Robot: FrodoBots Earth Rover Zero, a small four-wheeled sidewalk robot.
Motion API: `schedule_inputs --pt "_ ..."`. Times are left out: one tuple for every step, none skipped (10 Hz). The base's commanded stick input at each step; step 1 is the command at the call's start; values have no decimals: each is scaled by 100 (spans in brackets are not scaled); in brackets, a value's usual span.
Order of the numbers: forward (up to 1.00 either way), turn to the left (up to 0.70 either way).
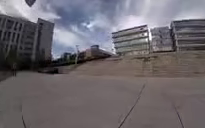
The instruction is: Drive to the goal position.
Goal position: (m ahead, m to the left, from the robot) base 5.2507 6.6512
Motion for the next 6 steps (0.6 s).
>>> schedule_inputs --pt "70 35" --pt "70 35" --pt "70 35" --pt "70 35" --pt "70 35" --pt "70 35"
